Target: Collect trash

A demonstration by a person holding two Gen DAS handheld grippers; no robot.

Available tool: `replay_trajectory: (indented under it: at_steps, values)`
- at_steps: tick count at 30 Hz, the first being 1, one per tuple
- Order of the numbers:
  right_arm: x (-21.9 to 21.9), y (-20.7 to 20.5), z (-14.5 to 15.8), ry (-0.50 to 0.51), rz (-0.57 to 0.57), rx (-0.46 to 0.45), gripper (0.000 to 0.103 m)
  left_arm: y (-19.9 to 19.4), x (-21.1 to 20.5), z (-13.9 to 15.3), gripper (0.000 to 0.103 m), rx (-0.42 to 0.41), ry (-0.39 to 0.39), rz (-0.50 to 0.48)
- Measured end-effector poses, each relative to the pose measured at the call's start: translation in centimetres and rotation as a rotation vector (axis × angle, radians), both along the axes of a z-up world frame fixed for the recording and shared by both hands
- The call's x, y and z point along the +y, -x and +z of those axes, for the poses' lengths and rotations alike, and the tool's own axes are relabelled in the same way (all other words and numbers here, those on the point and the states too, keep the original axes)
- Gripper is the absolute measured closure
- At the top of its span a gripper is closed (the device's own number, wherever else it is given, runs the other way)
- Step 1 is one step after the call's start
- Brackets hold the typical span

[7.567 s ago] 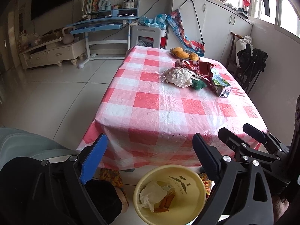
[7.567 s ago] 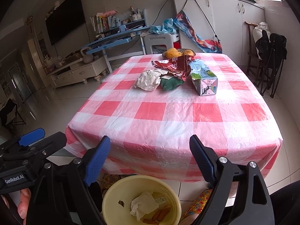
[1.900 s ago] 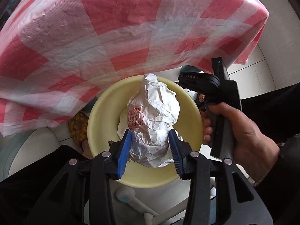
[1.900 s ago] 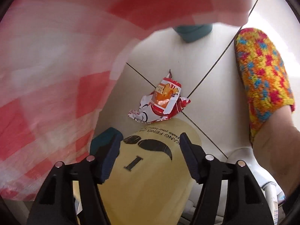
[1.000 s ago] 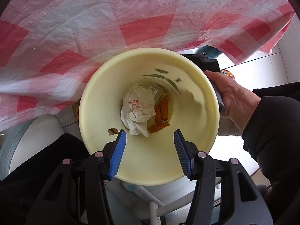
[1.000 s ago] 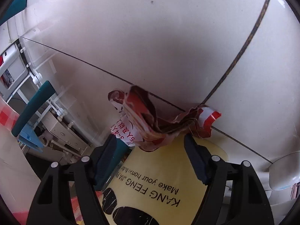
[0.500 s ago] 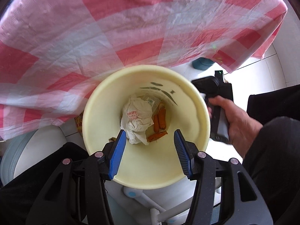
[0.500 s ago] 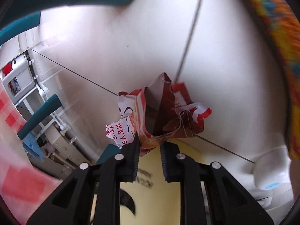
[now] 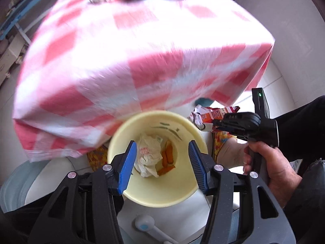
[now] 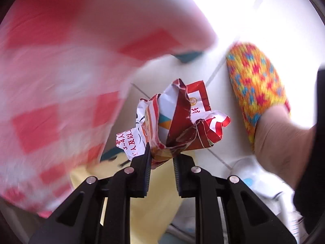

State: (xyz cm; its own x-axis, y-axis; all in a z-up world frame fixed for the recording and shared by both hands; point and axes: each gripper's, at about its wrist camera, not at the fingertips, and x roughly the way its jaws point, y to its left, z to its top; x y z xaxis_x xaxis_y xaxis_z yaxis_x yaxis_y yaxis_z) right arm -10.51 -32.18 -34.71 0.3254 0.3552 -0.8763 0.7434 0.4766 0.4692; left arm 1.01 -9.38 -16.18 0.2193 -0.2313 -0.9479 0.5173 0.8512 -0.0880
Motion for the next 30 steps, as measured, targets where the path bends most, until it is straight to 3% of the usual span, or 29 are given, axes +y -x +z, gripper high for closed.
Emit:
replay_trajectory:
  at_steps: [8,12,17,20,21,23,27,30]
  values:
    - [3.4,0.4,10.9,0.212,0.239,-0.147,0.082,-0.8,6.0,5.5,0.049,-0.099,0.177,0.143]
    - [7.5,-0.4,14.2,0.272,0.391,-0.222,0.082,-1.1,7.9,6.9,0.048,-0.171,0.233,0.221]
    - [14.0,-2.6,13.6,0.316,0.657,-0.233,0.08,-0.7,8.3,8.4,0.044,-0.302,0.193,0.259]
    - [17.4,-3.5,12.3,0.341,0.79,-0.198,0.068,-0.4,8.3,9.1,0.037,-0.381,0.157,0.272]
    - [18.1,-3.8,12.0,0.338,0.812,-0.193,0.06,-0.3,8.4,9.2,0.036,-0.392,0.157,0.274]
    - [18.9,-4.4,11.8,0.327,0.826,-0.2,0.057,-0.1,8.5,9.4,0.033,-0.41,0.153,0.287]
    - [19.5,-4.3,12.4,0.365,0.839,-0.262,0.04,-0.1,8.8,9.6,0.03,-0.432,0.159,0.314]
    - [18.6,-4.0,12.6,0.366,0.809,-0.305,0.039,-0.1,9.0,9.9,0.027,-0.453,0.16,0.338]
